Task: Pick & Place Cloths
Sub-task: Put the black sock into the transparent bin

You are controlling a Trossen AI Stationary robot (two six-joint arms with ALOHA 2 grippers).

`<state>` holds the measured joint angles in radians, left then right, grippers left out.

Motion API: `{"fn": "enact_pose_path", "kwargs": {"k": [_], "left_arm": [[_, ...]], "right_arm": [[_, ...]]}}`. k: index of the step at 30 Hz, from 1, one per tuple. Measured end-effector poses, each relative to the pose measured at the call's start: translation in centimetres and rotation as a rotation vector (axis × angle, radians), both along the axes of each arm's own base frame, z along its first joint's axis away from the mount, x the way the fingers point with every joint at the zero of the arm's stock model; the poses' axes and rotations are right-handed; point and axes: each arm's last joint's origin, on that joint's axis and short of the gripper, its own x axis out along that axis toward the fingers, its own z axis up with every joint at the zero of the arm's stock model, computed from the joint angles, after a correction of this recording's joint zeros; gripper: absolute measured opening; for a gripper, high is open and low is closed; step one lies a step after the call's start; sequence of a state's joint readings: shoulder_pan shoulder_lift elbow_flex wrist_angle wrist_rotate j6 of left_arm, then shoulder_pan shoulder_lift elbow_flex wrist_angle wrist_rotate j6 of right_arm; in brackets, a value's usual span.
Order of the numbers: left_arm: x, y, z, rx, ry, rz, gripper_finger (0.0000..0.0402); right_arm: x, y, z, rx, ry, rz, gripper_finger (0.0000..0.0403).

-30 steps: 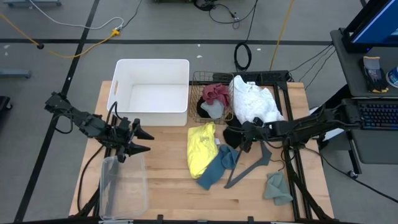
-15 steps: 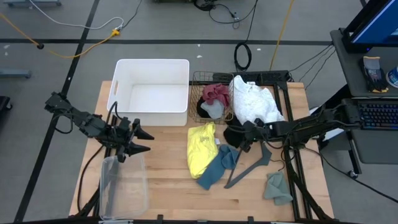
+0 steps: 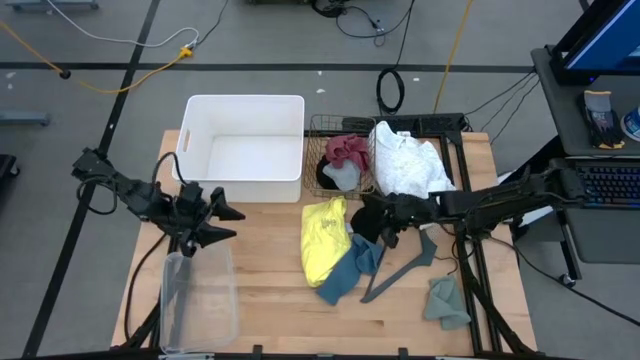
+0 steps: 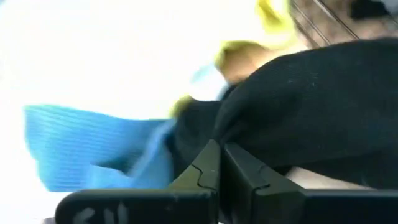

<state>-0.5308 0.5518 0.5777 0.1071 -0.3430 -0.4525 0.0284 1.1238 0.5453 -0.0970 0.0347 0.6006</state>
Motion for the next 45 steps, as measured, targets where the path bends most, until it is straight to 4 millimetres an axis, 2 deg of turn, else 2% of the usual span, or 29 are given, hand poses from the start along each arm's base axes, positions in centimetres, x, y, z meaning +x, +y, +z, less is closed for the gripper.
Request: {"fn": "enact_pose_path", "kwargs": {"k": [6, 12, 21, 26, 31, 39, 45], "left_arm": [[0.0, 0.0, 0.3, -0.015, -0.03, 0.001, 0.025], [0.2, 0.0, 0.5, -0.031, -0.052, 0.033, 0.025], [1.2, -0.5, 1.3, -0.014, -0.153, 0.078, 0.025], [2.0, -1.0, 1.7, 0.022, -0.219, 0.096, 0.025], [2.8, -1.4, 1.6, 0.019, -0.239, 0.1, 0.025], [4.4, -1.7, 1.4, 0.128, -0.28, 0.2, 0.025], [6.5, -1.7, 1.8, 0.225, -0.26, 0.286, 0.025]], "right_arm": [[0.1, 0.2, 4.8, 0.052, -0.192, 0.06, 0.0001], [-0.6, 0.2, 10.1, 0.059, -0.405, 0.079, 0.0001], [-1.3, 0.2, 17.2, -0.024, -0.65, 0.123, 0.0001], [-0.7, 0.4, 20.3, -0.065, -0.891, 0.196, 0.0], [0.4, 0.7, 21.3, -0.067, -1.048, 0.264, 0.0], [3.3, 0.8, 19.7, -0.058, -1.024, 0.277, 0.0], [5.1, 0.9, 18.9, -0.053, -1.05, 0.287, 0.0]]}}
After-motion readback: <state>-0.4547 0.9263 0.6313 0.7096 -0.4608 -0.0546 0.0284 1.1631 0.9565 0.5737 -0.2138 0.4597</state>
